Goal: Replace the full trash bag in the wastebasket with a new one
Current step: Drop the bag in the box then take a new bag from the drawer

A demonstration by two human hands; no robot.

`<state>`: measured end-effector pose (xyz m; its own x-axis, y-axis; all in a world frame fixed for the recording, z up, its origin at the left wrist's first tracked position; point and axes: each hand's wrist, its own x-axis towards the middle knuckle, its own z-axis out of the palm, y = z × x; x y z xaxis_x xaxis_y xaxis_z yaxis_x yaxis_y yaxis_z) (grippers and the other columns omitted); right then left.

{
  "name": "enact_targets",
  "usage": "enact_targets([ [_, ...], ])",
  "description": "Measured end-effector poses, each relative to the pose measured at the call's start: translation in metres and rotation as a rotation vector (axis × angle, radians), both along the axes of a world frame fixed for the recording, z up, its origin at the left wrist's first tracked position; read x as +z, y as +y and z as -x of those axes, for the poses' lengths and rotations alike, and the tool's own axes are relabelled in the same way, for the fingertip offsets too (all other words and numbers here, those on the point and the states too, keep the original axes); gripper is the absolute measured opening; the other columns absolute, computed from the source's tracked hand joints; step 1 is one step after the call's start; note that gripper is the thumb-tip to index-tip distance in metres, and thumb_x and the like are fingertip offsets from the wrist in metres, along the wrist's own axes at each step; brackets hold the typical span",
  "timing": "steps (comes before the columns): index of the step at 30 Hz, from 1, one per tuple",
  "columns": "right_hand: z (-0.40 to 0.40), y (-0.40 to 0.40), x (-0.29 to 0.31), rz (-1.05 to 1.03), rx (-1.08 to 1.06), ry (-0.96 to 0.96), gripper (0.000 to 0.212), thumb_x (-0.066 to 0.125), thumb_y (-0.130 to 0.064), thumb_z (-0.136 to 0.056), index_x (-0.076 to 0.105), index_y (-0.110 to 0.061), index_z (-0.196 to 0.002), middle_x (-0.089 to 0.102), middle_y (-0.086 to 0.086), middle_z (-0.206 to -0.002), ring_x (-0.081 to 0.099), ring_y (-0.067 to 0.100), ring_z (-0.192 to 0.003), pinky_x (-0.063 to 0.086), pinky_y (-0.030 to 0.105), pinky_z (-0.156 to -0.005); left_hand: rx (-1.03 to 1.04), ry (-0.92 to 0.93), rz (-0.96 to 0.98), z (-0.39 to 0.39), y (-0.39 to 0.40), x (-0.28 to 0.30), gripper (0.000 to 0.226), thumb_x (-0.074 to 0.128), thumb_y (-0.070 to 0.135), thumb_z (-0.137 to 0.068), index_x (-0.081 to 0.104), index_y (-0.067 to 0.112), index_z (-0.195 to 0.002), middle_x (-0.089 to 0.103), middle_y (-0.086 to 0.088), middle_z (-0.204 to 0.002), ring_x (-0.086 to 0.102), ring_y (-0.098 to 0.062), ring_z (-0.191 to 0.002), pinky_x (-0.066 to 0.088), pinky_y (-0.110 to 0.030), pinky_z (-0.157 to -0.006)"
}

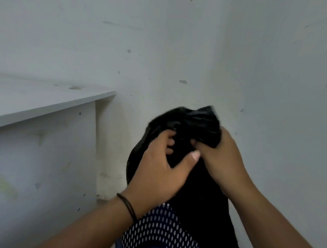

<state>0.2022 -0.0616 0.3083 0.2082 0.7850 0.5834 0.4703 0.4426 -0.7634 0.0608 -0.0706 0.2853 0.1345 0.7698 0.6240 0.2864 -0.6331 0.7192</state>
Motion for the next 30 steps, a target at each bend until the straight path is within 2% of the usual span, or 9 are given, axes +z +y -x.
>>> enact_targets([
  [1,0.006,-0.003,-0.001,0.026,0.114,-0.011,0.031,0.065,-0.033,-0.078,0.059,-0.035,-0.109,0.070,-0.015,-0.097,0.066,0.001,-0.088,0.052,0.023,-0.075,-0.118,-0.130,0.193,0.001,0.006,0.004,0.065,0.065,0.058,-0.067,0.049,0.031,-0.123,0.058,0.012,-0.111,0.058,-0.001,-0.103,0.050,-0.023,-0.090],
  [3,0.016,-0.007,-0.004,0.100,0.337,-0.053,0.031,0.063,-0.042,-0.080,0.059,-0.041,-0.111,0.069,-0.018,-0.103,0.066,-0.002,-0.092,0.055,0.025,-0.080,-0.365,-0.333,0.355,0.006,0.016,0.012,0.062,0.071,0.049,-0.070,0.051,0.030,-0.126,0.064,0.001,-0.116,0.064,-0.016,-0.106,0.053,-0.040,-0.090],
  [7,0.020,-0.007,-0.008,0.188,0.554,0.108,0.029,0.058,-0.040,-0.084,0.060,-0.041,-0.112,0.069,-0.017,-0.108,0.066,0.001,-0.099,0.053,0.016,-0.075,-0.469,-0.413,0.354,0.016,0.023,0.018,0.044,0.069,0.035,-0.079,0.057,0.027,-0.120,0.069,-0.006,-0.110,0.067,-0.023,-0.100,0.055,-0.037,-0.084],
  [13,0.023,-0.006,-0.010,0.268,0.495,0.313,0.020,0.054,-0.033,-0.092,0.072,-0.025,-0.097,0.075,-0.002,-0.095,0.071,0.011,-0.087,0.052,0.016,-0.062,-0.430,-0.480,0.449,0.029,0.028,0.009,0.027,0.058,0.021,-0.088,0.056,0.014,-0.115,0.070,-0.009,-0.107,0.068,-0.023,-0.096,0.055,-0.038,-0.086],
  [16,0.026,-0.006,-0.010,0.296,0.518,0.401,0.023,0.053,-0.030,-0.093,0.073,-0.019,-0.094,0.075,0.003,-0.092,0.072,0.015,-0.084,0.052,0.016,-0.059,-0.396,-0.437,0.426,0.030,0.027,0.006,0.042,0.068,0.039,-0.075,0.056,0.014,-0.107,0.072,-0.002,-0.098,0.070,-0.017,-0.089,0.057,-0.032,-0.074],
  [18,0.029,-0.008,-0.010,0.302,0.557,0.426,0.024,0.052,-0.029,-0.093,0.074,-0.018,-0.095,0.075,0.005,-0.093,0.072,0.015,-0.084,0.052,0.015,-0.059,-0.362,-0.404,0.377,0.028,0.028,0.005,0.049,0.075,0.047,-0.067,0.058,0.017,-0.103,0.073,0.001,-0.095,0.070,-0.017,-0.089,0.056,-0.030,-0.075],
  [23,0.029,-0.009,-0.011,0.301,0.573,0.548,0.025,0.051,-0.023,-0.094,0.075,-0.017,-0.089,0.075,0.007,-0.094,0.072,0.018,-0.086,0.054,0.020,-0.062,-0.382,-0.461,0.351,0.028,0.034,0.003,0.006,0.064,0.021,-0.085,0.063,0.016,-0.086,0.072,-0.004,-0.086,0.068,-0.017,-0.082,0.055,-0.028,-0.075],
  [27,0.027,-0.009,-0.012,0.297,0.548,0.546,0.025,0.051,-0.024,-0.094,0.075,-0.016,-0.090,0.075,0.007,-0.095,0.071,0.019,-0.089,0.055,0.023,-0.067,-0.414,-0.482,0.343,0.027,0.032,0.002,0.019,0.070,0.026,-0.075,0.063,0.015,-0.090,0.073,-0.005,-0.090,0.069,-0.017,-0.084,0.056,-0.027,-0.075],
  [30,0.028,-0.008,-0.015,0.280,0.500,0.547,0.020,0.053,-0.018,-0.094,0.072,-0.015,-0.091,0.075,0.008,-0.091,0.072,0.019,-0.083,0.054,0.021,-0.061,-0.320,-0.444,0.336,0.024,0.031,0.002,0.006,0.066,0.017,-0.084,0.063,0.014,-0.089,0.072,-0.008,-0.090,0.069,-0.021,-0.084,0.057,-0.034,-0.079],
])
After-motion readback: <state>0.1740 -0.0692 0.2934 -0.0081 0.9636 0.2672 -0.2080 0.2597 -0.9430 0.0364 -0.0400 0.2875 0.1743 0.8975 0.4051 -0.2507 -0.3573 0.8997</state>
